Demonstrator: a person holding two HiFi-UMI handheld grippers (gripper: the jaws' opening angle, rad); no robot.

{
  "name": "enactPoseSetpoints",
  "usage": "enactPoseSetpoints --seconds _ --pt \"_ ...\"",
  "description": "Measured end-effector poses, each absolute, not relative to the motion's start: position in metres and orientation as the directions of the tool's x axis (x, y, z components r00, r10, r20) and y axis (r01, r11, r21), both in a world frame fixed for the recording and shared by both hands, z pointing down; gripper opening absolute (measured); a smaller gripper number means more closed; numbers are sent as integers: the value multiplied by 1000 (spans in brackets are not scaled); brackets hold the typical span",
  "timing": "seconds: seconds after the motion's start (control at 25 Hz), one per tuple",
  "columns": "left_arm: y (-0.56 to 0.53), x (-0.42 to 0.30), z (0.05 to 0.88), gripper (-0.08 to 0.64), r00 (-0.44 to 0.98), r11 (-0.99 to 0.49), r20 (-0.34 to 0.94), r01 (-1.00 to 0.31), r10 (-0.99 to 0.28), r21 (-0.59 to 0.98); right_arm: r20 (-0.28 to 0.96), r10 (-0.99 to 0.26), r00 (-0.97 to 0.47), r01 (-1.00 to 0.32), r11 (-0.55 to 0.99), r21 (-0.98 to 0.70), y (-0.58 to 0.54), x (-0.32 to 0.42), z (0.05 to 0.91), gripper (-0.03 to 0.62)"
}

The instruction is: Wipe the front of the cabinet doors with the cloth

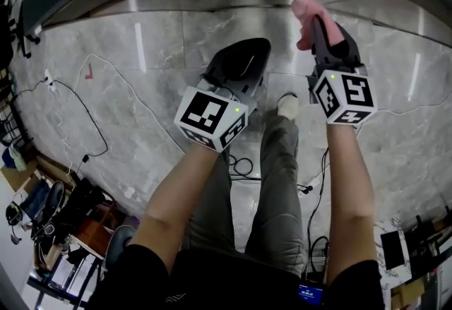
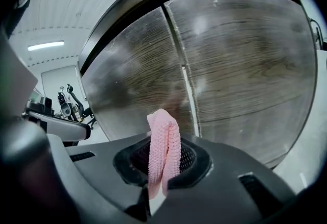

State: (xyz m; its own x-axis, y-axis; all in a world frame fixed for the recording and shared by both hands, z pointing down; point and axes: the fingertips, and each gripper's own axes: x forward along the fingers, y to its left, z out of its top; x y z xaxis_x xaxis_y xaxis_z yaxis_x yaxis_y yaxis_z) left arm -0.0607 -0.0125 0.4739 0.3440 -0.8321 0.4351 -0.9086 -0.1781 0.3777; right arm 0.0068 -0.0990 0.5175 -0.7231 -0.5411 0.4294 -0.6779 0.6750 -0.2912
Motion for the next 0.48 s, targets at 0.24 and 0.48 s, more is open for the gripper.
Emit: enactPoseSetpoints --seconds 0.24,0.48 --pt "-20 -28 473 14 377 -213 439 -901 -816 377 439 -560 -703 -701 650 -294 -107 39 520 44" --pt "-27 -7 475 14 398 -241 444 -898 -803 369 443 -577 -686 -721 621 -308 -110 63 524 44"
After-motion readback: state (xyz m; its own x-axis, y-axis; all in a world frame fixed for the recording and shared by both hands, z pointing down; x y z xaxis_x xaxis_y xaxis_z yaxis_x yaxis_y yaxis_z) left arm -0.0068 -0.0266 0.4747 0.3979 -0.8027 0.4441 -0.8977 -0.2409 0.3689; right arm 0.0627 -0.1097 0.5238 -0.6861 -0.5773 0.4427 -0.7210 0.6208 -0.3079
